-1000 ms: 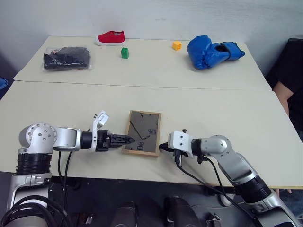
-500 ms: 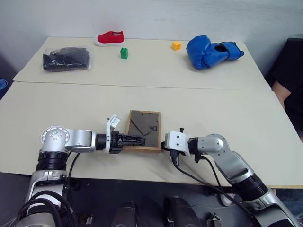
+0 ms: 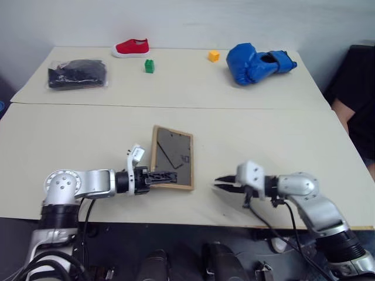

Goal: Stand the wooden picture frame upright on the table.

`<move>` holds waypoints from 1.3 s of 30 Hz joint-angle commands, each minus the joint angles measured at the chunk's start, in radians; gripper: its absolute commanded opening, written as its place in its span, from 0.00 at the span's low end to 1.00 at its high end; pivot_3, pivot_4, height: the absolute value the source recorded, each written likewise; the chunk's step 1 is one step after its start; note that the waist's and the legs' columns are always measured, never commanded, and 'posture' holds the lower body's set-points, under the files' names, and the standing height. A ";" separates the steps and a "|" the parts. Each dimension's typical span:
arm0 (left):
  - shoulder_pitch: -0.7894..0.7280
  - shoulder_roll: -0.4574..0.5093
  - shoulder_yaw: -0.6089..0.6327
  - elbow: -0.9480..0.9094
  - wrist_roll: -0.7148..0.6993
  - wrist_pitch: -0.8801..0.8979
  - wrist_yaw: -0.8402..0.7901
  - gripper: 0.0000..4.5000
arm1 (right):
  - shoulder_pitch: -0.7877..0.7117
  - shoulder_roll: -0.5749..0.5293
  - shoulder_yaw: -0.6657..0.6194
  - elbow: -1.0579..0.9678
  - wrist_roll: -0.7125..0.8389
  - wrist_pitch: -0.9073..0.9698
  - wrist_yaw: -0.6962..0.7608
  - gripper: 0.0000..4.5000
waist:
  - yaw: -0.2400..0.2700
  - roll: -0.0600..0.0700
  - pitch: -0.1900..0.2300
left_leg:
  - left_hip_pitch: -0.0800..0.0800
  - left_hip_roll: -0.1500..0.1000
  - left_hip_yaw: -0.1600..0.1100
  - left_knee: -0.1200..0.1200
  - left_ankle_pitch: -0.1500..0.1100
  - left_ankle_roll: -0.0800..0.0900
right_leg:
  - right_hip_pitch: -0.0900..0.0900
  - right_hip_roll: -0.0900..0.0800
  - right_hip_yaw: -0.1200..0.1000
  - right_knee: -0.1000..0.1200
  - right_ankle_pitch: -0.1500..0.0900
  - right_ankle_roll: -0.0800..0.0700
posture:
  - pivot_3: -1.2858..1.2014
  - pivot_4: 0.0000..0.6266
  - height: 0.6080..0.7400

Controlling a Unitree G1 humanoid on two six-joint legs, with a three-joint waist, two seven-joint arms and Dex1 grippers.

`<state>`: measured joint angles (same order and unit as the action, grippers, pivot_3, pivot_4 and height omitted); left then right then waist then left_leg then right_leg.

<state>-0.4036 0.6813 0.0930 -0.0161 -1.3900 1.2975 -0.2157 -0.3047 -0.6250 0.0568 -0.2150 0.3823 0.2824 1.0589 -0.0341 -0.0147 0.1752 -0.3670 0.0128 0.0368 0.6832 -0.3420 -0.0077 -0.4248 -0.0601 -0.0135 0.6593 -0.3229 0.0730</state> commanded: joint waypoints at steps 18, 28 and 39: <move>0.036 0.015 -0.157 -0.140 0.481 -0.271 -0.514 0.27 | -0.507 0.329 0.192 0.249 0.018 0.021 0.033 0.99 | 0.005 0.001 0.000 | -0.005 0.000 -0.001 -0.001 -0.003 0.006 | -0.003 -0.003 0.000 0.001 0.001 0.001 | 0.52 0.24 1.00; -0.004 -0.063 0.017 -0.067 0.295 0.024 -0.413 0.27 | -0.359 0.226 0.124 0.039 0.105 -0.067 0.194 0.99 | 0.008 0.001 0.000 | -0.005 0.000 -0.003 0.000 -0.003 0.006 | -0.002 -0.003 0.000 0.001 0.001 0.001 | 0.52 0.24 1.00; -0.138 -0.070 0.099 0.106 0.037 0.317 -0.299 0.27 | -0.288 0.138 -0.058 0.225 -0.040 -0.527 0.160 0.99 | 0.005 -0.001 0.001 | -0.004 0.000 -0.001 -0.001 -0.002 0.004 | -0.002 -0.002 0.001 0.001 0.001 0.001 | 0.52 0.24 1.00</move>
<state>-0.5156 0.5878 0.1836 0.0754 -1.2534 1.5919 -0.5214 -0.6015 -0.4739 0.0328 -0.0117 0.3610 -0.1632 1.2128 -0.0287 -0.0154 0.1763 -0.3711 0.0128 0.0355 0.6832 -0.3441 -0.0032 -0.4269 -0.0618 -0.0128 0.6601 -0.3221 0.0742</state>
